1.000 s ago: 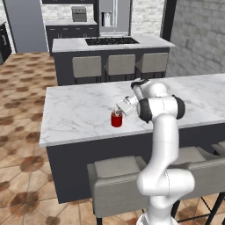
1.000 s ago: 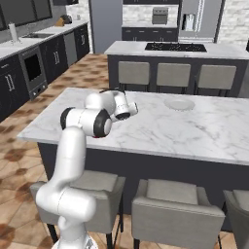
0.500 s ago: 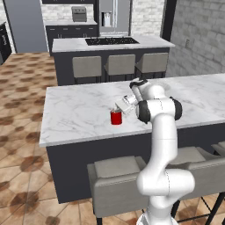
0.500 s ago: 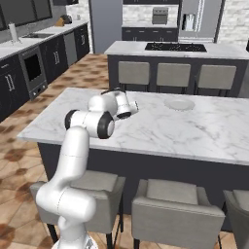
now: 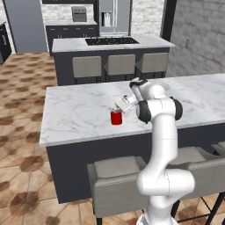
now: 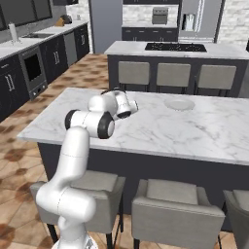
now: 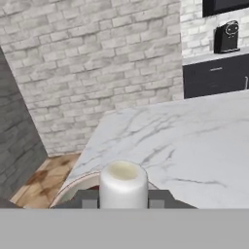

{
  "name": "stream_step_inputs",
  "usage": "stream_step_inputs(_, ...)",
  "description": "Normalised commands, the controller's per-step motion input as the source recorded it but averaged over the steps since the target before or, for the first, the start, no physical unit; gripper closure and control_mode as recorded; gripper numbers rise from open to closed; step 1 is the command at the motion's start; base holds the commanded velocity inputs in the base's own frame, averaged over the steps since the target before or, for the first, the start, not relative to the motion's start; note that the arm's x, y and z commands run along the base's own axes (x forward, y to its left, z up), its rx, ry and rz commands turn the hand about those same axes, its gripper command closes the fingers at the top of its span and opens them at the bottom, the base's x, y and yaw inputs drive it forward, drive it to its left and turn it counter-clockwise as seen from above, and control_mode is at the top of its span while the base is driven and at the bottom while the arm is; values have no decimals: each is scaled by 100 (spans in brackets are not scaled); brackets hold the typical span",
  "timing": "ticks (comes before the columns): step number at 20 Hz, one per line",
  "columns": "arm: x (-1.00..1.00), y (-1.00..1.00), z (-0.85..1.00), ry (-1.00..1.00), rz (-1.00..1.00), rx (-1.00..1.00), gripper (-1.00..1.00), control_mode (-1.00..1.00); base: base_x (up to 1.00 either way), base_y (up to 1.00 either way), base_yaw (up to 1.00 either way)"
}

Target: Pick up the marshmallow and place it in the cup of hot chocolate on the dining counter.

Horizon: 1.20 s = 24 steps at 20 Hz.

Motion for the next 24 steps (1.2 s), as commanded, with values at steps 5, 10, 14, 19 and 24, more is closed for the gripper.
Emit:
stream_step_inputs(5,-12,0,0,-11,0,0,-100,-100,0,0,0)
stream_step_inputs(10,-23,0,0,-17,0,0,-100,-100,0,0,0)
stream_step_inputs(14,-5,0,0,-14,0,0,-100,-100,0,0,0)
stream_step_inputs(19,-1,0,11,-14,0,0,-100,-100,0,0,0)
stream_step_inputs(24,-23,0,37,-21,0,0,-100,-100,0,0,0)
